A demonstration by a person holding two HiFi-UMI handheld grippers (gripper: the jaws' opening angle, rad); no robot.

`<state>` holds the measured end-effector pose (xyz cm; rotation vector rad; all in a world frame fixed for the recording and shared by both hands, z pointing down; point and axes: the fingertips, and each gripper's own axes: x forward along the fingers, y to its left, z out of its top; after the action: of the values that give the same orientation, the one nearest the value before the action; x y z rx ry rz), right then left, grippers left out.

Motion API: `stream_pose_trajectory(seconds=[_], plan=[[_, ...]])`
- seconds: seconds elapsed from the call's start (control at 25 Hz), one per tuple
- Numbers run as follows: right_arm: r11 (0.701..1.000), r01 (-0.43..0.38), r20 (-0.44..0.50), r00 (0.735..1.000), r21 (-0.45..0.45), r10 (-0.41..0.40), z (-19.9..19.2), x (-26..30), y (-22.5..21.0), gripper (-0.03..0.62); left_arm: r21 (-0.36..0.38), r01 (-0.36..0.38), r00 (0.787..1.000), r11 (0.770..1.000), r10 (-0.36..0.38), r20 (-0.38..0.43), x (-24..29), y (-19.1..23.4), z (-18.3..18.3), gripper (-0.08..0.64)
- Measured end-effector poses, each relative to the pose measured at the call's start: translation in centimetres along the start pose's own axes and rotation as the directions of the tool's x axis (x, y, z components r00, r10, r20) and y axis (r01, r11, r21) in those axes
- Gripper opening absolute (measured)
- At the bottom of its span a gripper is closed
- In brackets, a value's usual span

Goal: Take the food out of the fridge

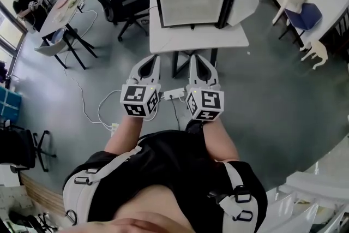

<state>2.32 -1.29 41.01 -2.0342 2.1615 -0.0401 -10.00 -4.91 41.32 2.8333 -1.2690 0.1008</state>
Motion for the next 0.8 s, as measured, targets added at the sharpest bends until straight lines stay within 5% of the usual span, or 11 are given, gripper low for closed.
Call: stream_pose_trajectory(seconds=[0.8], plan=[[0.996,-0.084,-0.036,0.996,0.035,0.085,-0.3,18.0,-15.3,0.008,0.011,-0.073,0.997,0.997,0.073,-0.029,23.0,1.4,1.9,0.003]])
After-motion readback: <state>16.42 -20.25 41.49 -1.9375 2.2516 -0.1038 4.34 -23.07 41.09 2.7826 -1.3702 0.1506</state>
